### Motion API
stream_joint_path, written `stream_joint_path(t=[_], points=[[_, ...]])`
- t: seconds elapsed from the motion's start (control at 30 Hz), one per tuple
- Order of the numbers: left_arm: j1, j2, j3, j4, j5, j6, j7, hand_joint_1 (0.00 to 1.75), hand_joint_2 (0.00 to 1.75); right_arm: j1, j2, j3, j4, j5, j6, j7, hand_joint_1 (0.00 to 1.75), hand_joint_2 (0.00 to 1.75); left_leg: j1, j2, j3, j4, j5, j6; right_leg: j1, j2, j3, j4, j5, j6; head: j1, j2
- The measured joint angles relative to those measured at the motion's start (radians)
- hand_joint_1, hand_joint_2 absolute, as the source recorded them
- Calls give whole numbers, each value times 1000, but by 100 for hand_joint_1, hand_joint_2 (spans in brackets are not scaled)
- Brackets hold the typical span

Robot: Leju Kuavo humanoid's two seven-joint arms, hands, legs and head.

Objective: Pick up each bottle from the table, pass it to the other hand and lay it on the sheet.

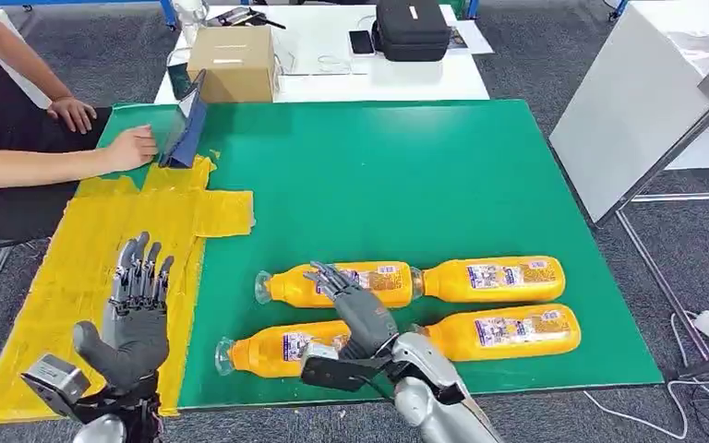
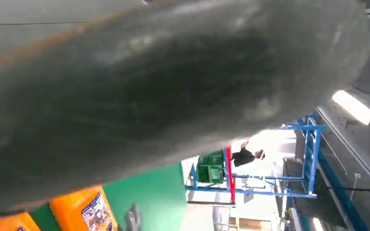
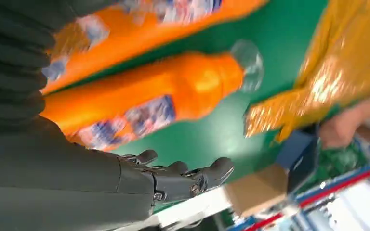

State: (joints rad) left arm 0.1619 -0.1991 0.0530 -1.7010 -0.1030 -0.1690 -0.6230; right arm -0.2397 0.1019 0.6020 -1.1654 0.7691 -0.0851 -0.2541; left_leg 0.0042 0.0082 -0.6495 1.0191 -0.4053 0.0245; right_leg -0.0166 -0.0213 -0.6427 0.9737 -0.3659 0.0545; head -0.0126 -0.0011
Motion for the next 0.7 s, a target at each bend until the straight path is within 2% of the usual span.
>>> stream_joint_path(t=[0.17,0.3,0.57,0.7], points=[[1,0,4,11,9,3,-6,0,0,-1,-18,79,-1,-1,2,5,0,175,0,0,0,0,-1,-1,0,0,-1,0,0,0,0,0],[13,-1,18,11,17,5,-13,0,0,13,-73,133,-77,0,2,6,0,175,0,0,0,0,-1,-1,0,0,0,0,0,0,0,0],[54,-23,63,0,14,-24,-24,0,0,40,-195,180,-210,131,-13,130,0,175,-1,0,0,0,-2,-1,0,0,0,0,0,0,0,0],[65,-32,78,-9,14,-29,-24,0,0,43,-225,184,-233,150,-18,146,0,175,0,0,0,0,-2,-1,0,0,0,0,0,0,0,0]])
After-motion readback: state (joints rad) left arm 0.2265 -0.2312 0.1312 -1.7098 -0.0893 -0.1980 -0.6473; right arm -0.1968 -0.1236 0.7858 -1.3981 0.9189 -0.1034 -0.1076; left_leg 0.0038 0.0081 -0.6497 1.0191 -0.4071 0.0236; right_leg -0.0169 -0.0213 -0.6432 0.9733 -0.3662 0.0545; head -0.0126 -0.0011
